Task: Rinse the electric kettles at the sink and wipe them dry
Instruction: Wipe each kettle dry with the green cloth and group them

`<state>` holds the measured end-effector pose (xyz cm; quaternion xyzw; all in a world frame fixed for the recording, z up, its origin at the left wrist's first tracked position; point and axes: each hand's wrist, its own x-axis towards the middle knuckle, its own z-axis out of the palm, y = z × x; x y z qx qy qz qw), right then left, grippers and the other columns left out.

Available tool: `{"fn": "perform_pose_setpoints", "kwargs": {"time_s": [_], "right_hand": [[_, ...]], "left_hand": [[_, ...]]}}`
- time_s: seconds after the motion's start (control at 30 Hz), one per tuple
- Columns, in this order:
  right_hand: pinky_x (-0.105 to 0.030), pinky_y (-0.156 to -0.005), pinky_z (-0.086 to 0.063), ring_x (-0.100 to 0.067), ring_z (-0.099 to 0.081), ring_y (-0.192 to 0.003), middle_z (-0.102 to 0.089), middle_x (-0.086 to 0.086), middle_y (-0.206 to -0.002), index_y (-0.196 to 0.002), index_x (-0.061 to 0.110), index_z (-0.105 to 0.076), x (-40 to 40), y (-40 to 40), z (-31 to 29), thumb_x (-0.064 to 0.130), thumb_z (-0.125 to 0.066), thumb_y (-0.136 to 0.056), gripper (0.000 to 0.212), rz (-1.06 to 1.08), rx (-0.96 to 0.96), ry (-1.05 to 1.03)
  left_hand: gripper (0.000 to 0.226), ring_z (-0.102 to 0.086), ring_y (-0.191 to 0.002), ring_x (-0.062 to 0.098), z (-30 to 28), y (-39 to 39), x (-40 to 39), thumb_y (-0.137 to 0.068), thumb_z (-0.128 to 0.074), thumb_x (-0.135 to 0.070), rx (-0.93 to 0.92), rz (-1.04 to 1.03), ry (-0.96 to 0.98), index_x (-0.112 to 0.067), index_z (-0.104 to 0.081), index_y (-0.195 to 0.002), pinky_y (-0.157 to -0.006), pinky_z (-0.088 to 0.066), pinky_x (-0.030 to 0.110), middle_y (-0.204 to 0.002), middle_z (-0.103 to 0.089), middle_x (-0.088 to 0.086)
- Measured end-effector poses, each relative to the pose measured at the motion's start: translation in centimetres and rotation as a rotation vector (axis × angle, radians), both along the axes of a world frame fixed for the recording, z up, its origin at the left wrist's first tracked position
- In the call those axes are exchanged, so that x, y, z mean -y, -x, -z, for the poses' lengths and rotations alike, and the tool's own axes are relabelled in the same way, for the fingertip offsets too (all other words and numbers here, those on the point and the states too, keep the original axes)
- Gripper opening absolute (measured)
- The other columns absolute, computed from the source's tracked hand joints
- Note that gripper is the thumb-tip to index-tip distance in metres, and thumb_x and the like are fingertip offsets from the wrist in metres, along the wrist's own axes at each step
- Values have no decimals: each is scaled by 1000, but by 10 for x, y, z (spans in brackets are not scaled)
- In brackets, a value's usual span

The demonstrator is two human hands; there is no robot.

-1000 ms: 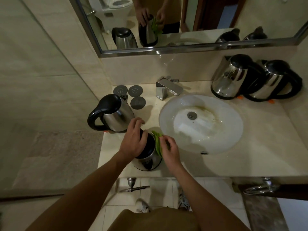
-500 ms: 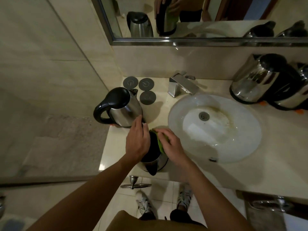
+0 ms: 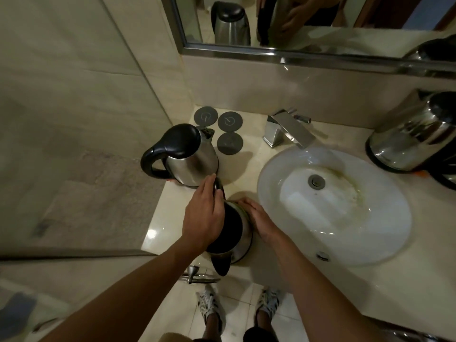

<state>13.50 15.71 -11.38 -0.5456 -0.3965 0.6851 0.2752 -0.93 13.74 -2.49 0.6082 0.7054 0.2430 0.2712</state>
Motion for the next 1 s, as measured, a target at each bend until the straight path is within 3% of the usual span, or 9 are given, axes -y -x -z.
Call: {"fn": "perform_pose_setpoints", "kwargs": {"time_s": [0.13, 0.3, 0.47, 0.63, 0.83, 0.93, 1.0], "right_hand": [[-23, -92, -46, -15, -59, -107, -65, -10, -115, -113, 4, -65, 22, 2, -17, 17, -43, -106, 26, 115, -31, -94], [-28, -98, -45, -19, -57, -113, -63, -3, -113, -113, 12, -66, 30, 7, -41, 29, -45, -101, 30, 11, 22, -415], [-27, -99, -45, -19, -58, -114, -63, -7, -117, -113, 9, -67, 12, 5, -31, 21, -45, -103, 27, 40, -42, -236], [-29, -101, -45, -20, -57, -121, -63, 0, -122, -111, 23, -65, 36, 0, -6, 19, -42, -106, 24, 211, -50, -6], [-17, -101, -42, -7, -51, -123, -56, 4, -127, -119, 21, -61, 83, 18, -35, 28, -43, -100, 27, 369, -21, -309], [-16, -98, -42, -11, -55, -117, -60, 2, -118, -109, 20, -66, 62, 22, -52, 24, -47, -96, 24, 289, 12, -423], [-19, -95, -45, -14, -58, -110, -62, -4, -112, -100, 15, -67, 45, 21, -53, 23, -48, -93, 21, 277, -16, -374]], "left_hand": [[48, -40, -137, 18, -1, -1, 1, -104, -35, -30, -18, -4, 3, -17, -34, -150, -108, -28, 25, -154, -39, 3], [49, -44, -133, 20, -3, -2, 0, -102, -33, -32, -36, 0, -3, -16, -37, -149, -106, -33, 31, -150, -44, 5], [45, -43, -134, 19, -2, -2, 0, -104, -38, -27, -45, -14, -12, -17, -38, -148, -105, -31, 29, -149, -45, 4], [45, -42, -135, 19, -2, -2, 0, -104, -38, -27, -51, -29, -12, -18, -38, -148, -105, -30, 29, -150, -44, 3], [45, -40, -136, 20, -4, -4, 1, -104, -37, -27, -43, -31, -14, -18, -37, -148, -107, -32, 33, -151, -43, 4], [45, -42, -135, 20, -4, -5, 1, -104, -37, -27, -53, -40, -21, -17, -37, -148, -104, -31, 28, -150, -44, 4], [44, -42, -134, 19, -5, -6, 1, -104, -37, -27, -53, -34, -27, -17, -37, -147, -101, -30, 25, -149, -44, 4]]}}
